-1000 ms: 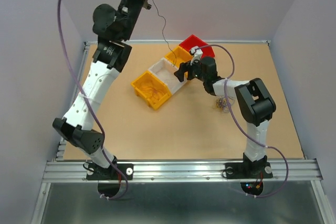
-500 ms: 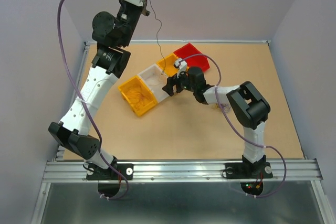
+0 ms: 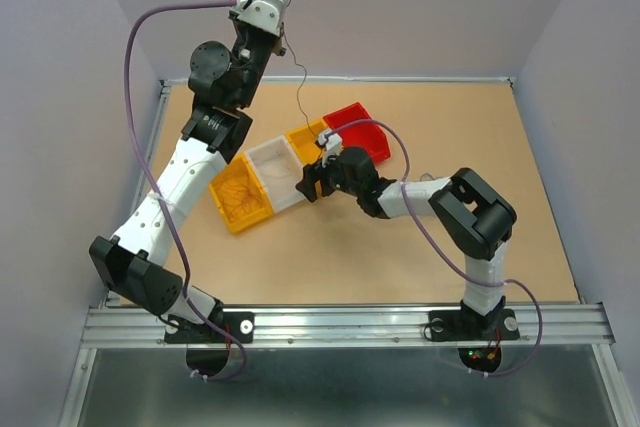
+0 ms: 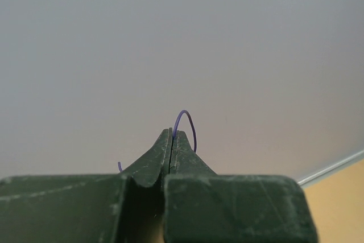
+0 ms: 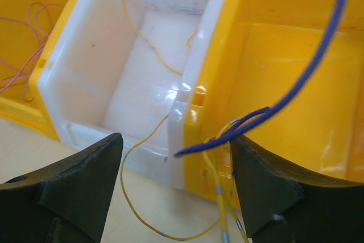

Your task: Untangle the cables

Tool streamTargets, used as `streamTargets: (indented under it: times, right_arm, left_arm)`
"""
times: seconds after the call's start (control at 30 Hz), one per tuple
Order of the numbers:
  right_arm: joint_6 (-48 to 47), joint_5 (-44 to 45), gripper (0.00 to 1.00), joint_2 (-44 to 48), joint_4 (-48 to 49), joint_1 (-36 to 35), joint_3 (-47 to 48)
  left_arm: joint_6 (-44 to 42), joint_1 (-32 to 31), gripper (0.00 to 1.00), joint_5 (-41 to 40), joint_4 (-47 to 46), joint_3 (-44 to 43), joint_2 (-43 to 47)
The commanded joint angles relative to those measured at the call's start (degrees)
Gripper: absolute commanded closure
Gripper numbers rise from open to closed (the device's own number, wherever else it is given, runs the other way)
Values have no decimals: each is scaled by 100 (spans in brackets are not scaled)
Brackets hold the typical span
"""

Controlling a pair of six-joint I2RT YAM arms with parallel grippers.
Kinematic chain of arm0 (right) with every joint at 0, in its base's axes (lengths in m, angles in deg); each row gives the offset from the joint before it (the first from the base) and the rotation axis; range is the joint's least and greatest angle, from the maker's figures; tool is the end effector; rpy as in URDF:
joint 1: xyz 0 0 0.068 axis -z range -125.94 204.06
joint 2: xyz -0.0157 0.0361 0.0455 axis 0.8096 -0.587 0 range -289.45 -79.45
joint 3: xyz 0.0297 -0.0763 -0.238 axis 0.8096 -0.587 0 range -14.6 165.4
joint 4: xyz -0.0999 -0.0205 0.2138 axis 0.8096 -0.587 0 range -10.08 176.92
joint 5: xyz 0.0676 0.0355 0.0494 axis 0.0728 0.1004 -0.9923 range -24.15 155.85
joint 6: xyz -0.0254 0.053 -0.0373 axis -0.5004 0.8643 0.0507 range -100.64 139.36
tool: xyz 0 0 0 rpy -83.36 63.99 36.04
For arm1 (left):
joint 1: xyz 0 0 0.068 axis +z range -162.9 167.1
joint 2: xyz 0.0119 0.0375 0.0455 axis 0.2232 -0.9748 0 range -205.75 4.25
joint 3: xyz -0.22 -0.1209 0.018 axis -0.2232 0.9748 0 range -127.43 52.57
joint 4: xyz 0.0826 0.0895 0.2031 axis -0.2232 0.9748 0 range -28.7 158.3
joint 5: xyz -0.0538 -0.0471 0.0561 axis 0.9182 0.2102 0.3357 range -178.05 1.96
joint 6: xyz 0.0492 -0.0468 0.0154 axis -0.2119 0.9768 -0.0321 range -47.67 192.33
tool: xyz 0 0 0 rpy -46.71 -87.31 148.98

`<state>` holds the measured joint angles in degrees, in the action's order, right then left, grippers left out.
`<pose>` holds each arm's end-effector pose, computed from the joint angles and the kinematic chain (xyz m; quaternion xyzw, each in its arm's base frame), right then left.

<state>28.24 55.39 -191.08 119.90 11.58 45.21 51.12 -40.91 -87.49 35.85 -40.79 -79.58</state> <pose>0.2986 0.2874 0.1619 -0.2848 0.7601 0.3179 0.4900 0.2704 -0.1445 0.5244 0.1963 0.4182 -0.0548 0.8852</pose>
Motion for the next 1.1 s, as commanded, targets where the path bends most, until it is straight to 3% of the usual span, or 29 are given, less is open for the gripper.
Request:
streamTargets:
  times: [0.0,0.03,0.13,0.53,0.63,0.77,0.83,1.07]
  right_arm:
    - [192,589,25,449,368,20,-128]
    - [210,615,34,467,359,20,-145]
    - [219,633,48,502,359,20,-163]
    - [166,606,47,625,359,12,-154]
    - [192,615,65,625,368,12,-93]
    - [201,571,76,608,350,-32,-5]
    - [201,580,88,599,342,-76,57]
    - [61,975,99,547,0,-278,355]
  left_arm:
    - [-252,15,100,-363,-601,151,543]
    - [-261,32,100,-416,-619,230,648]
    - [-278,67,100,-451,-645,362,824]
    - [-568,120,100,-864,-707,881,1527]
    - [-735,120,100,-1013,-707,934,1554]
    - [-1025,164,100,-1233,-742,987,1537]
    - [-1069,225,100,-1268,-768,1013,1545]
    - [-1701,480,100,-1575,-1198,1022,1528]
